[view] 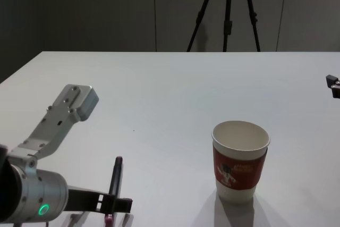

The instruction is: Place the pen into the pen holder.

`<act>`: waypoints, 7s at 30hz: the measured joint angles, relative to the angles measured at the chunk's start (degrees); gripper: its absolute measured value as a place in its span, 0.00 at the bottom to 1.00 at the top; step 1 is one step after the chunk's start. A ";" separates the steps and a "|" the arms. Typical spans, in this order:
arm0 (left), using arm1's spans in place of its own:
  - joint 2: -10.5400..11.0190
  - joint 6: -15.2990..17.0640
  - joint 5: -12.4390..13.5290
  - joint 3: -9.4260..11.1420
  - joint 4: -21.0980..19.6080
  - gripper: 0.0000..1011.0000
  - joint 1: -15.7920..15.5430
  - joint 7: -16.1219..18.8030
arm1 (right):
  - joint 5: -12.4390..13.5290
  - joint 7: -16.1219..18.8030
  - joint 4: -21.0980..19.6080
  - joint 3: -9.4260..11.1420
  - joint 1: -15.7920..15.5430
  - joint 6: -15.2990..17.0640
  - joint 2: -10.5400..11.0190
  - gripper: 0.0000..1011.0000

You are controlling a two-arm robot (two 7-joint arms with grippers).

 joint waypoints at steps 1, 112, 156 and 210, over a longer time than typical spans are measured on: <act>0.00 0.00 0.00 0.00 0.00 0.85 0.00 0.00 | 0.00 0.00 0.00 0.00 0.00 0.00 0.00 0.99; 7.18 -17.81 -2.30 -4.16 -14.18 0.18 6.88 -4.07 | 0.00 0.00 0.00 0.00 0.00 0.00 0.00 0.99; 15.53 -34.58 -16.00 -9.50 -20.71 0.18 15.80 -9.57 | 0.00 0.00 0.00 0.00 0.00 0.00 0.00 0.99; 18.06 -43.73 -26.85 6.00 -16.59 0.18 4.47 -25.67 | 0.00 0.00 0.00 0.00 0.00 0.00 0.00 0.99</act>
